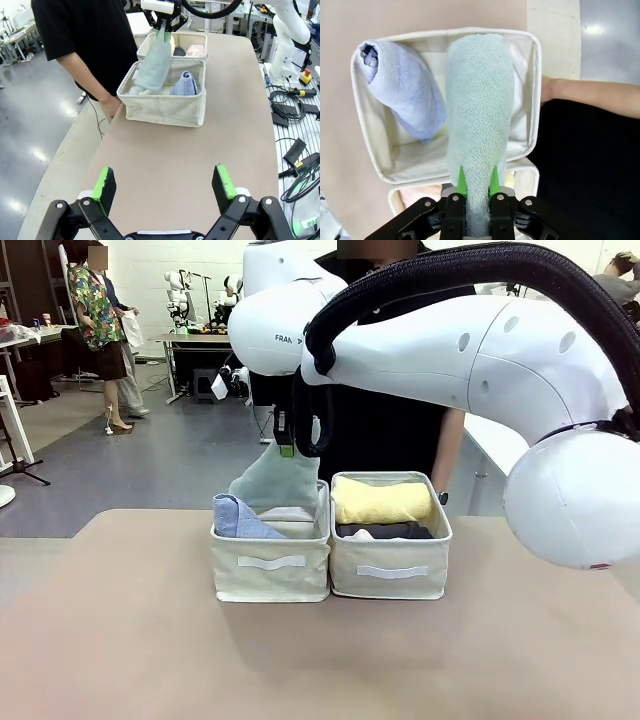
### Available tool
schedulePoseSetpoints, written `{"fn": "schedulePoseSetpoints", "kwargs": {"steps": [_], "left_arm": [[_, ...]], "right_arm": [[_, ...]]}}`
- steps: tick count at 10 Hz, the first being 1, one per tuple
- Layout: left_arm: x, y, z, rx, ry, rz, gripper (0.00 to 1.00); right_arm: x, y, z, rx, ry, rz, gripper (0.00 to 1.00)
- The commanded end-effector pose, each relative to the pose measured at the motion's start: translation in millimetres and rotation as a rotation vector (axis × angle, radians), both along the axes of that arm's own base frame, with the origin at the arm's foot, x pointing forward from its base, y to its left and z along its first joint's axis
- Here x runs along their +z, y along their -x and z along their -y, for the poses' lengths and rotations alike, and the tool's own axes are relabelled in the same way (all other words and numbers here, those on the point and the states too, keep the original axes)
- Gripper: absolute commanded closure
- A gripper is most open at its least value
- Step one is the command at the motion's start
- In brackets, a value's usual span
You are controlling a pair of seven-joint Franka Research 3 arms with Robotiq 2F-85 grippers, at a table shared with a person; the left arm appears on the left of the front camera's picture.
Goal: Sort the towels based on their folding style.
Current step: Pick up another triangle-folded towel from the table and place it in the left Fabric basket.
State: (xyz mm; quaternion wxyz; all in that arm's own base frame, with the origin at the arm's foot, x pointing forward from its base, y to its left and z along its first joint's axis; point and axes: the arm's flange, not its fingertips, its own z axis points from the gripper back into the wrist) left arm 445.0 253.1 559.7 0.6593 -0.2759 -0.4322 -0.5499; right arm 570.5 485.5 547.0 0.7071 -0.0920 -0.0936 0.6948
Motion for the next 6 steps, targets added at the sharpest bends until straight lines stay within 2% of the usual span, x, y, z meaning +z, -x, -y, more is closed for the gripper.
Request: {"fn": "schedulePoseSetpoints", "kwargs": {"steps": [1,2,6], "left_arm": [[1,1,-1,0.000,-0.003,0.002,0.00],[1,1,-1,0.000,-0.003,0.002,0.00],[1,1,-1,0.000,-0.003,0.002,0.00]], "right_arm": [[-4,12,12,-0.025,-0.009,-0.017,0.81],[0,0,0,0.000,0.000,0.000,0.81],[0,0,0,0.000,0.000,0.000,0.81]]}}
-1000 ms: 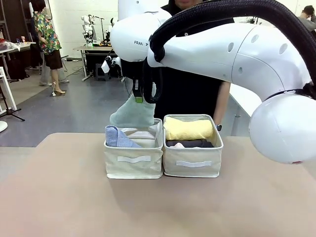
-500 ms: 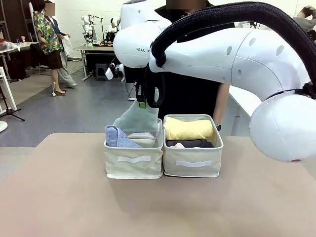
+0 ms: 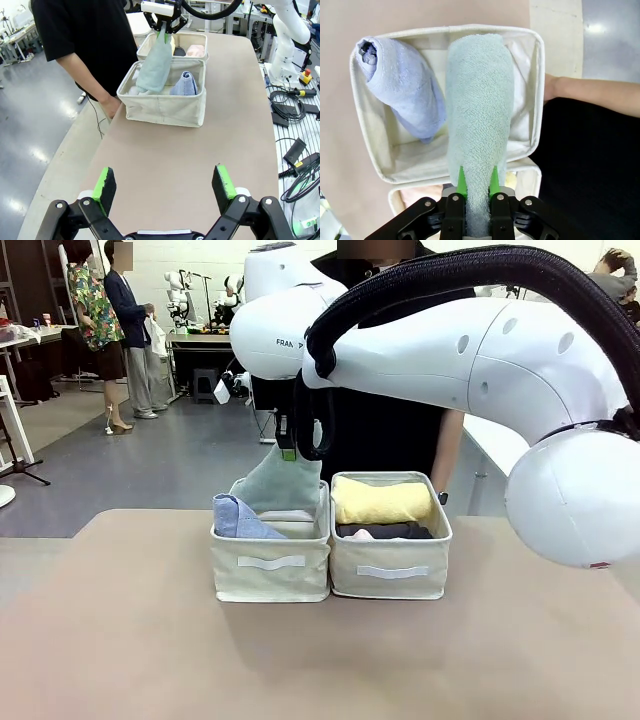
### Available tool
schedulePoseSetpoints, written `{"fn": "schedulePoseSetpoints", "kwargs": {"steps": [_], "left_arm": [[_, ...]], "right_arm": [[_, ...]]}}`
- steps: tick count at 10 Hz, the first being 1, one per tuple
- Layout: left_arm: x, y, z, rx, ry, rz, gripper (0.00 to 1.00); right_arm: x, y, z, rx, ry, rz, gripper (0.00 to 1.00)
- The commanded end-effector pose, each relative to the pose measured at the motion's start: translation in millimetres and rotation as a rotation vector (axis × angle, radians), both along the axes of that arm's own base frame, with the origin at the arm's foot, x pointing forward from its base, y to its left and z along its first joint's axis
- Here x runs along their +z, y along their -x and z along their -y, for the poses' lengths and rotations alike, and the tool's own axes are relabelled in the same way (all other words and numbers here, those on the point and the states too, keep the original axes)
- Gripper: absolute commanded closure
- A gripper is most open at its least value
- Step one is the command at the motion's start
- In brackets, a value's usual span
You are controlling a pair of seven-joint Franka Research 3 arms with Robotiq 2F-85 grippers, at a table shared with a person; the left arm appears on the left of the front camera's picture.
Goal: Sort the towels based on their folding style.
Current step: Pick up another triangle-folded towel from the table and place it in the left Fabric basket.
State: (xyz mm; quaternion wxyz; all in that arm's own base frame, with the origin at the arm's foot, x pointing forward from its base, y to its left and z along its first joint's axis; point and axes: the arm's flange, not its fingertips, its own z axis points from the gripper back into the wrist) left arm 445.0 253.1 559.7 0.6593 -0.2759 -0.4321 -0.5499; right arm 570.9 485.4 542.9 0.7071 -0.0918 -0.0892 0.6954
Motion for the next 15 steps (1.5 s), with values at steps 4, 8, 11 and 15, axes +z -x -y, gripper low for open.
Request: {"fn": "schedulePoseSetpoints", "kwargs": {"steps": [4,8,11,15], "left_arm": [[1,1,-1,0.000,-0.003,0.002,0.00],[1,1,-1,0.000,-0.003,0.002,0.00],[1,1,-1,0.000,-0.003,0.002,0.00],[1,1,-1,0.000,-0.003,0.002,0.00]], "right_arm": [[-22,-14,0,0.023,0.031,-0.073,0.81],[-58,-37,1,0.063,0.005,-0.154,0.81],[-76,-52,4,0.091,-0.027,-0.190,0.81],[-86,-59,4,0.123,-0.050,-0.233,0.81]]}}
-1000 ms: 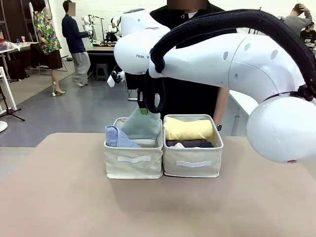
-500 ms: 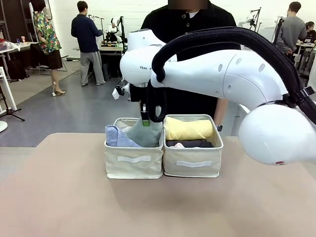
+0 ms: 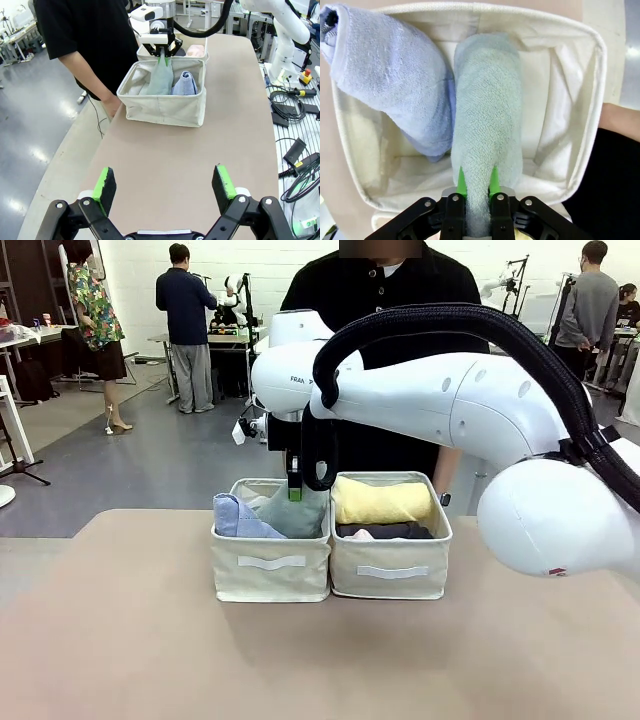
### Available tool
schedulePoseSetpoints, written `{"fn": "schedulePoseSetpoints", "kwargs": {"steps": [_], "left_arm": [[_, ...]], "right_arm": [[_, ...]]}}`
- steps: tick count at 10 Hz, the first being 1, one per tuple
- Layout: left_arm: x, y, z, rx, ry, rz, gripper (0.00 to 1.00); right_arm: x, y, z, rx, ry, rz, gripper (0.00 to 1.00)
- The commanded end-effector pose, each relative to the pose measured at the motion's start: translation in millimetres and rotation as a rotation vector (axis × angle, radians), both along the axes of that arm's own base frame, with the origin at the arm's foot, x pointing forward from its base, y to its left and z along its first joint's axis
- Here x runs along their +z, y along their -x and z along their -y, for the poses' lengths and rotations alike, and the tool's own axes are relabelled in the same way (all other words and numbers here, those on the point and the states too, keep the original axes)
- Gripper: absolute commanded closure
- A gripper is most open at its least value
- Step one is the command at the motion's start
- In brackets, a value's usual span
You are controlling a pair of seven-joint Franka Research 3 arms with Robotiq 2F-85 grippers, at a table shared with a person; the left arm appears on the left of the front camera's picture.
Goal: Sort the towels based on their folding style.
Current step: Pick up another triangle-folded towel from the table and place it in the left Fabric basket.
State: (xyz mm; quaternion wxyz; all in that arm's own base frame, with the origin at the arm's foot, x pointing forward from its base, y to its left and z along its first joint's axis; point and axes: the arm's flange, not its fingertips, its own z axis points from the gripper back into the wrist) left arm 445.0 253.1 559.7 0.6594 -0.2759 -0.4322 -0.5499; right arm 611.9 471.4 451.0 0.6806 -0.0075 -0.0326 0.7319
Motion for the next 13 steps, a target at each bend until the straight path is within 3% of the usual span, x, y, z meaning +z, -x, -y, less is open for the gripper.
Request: {"fn": "schedulePoseSetpoints", "kwargs": {"steps": [1,9,10,13], "left_arm": [[1.4,1.2,-0.6,0.000,-0.003,0.002,0.00],[1.4,1.2,-0.6,0.000,-0.003,0.002,0.00],[1.4,1.2,-0.6,0.000,-0.003,0.002,0.00],[1.4,1.2,-0.6,0.000,-0.003,0.002,0.00]], "right_arm": [[4.1,-18.9,-10.0,0.029,-0.019,-0.044,0.81],[2.8,-18.5,-7.2,0.025,-0.012,-0.066,0.06],[2.8,-18.2,-7.5,0.029,-0.012,-0.065,0.00],[3.2,-17.5,-7.5,0.031,-0.011,-0.066,0.00]]}}
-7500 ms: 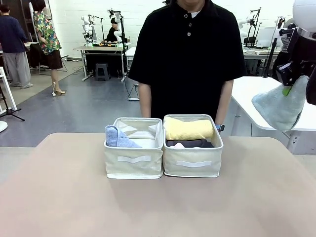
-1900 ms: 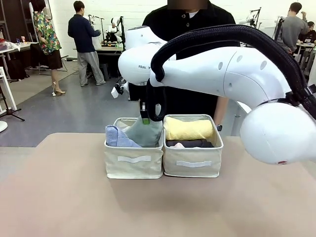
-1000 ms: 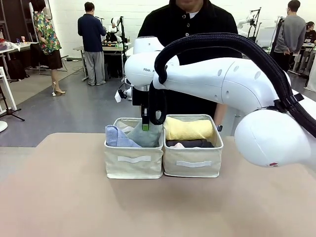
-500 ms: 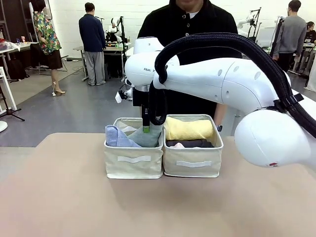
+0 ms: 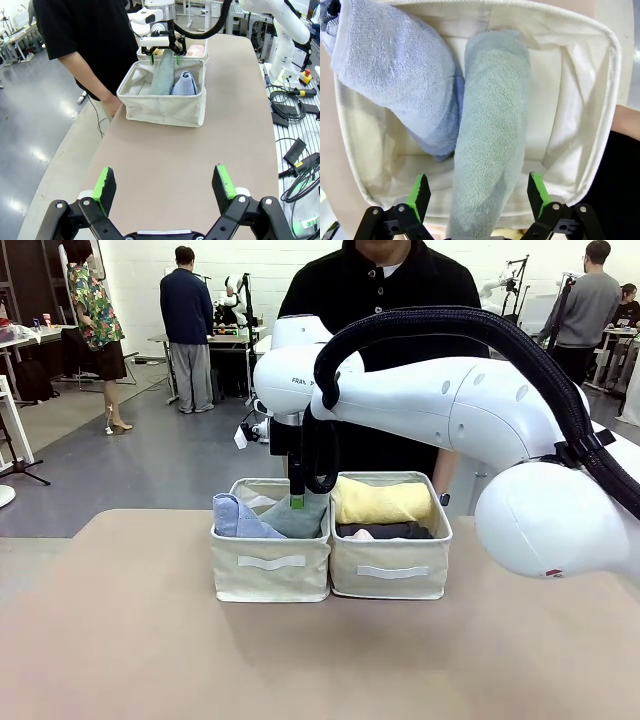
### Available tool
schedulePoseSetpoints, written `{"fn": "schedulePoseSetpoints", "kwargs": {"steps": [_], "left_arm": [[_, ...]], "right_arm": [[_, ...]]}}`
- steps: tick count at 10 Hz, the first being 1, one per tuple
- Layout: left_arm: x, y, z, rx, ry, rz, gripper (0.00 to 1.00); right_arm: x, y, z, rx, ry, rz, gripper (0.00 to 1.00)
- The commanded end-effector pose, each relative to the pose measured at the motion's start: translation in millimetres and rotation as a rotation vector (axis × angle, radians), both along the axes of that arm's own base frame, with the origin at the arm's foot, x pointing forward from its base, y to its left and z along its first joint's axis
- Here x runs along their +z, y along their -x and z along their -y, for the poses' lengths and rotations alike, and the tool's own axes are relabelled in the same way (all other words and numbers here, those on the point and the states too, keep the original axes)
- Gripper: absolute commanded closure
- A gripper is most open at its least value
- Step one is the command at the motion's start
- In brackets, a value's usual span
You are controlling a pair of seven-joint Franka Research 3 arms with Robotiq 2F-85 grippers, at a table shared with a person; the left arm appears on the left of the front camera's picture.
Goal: Sort the towels based on their folding style.
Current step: Pick up another triangle-folded towel from the table and place it in the left Fabric basket.
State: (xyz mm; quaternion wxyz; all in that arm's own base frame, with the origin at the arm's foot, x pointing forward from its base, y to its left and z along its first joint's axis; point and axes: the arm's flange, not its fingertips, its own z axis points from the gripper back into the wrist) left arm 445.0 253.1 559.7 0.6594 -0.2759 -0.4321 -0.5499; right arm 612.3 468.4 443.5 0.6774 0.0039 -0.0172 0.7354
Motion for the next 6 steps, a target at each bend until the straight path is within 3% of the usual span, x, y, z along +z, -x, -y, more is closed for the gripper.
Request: {"fn": "schedulePoseSetpoints", "kwargs": {"steps": [1,4,6], "left_arm": [[1,1,-1,0.000,-0.003,0.002,0.00],[1,1,-1,0.000,-0.003,0.002,0.00],[1,1,-1,0.000,-0.003,0.002,0.00]], "right_arm": [[11,-17,-10,0.021,-0.020,-0.027,0.00],[24,-2,0,0.025,-0.039,0.000,0.00],[60,46,47,-0.036,-0.049,0.099,0.00]]}}
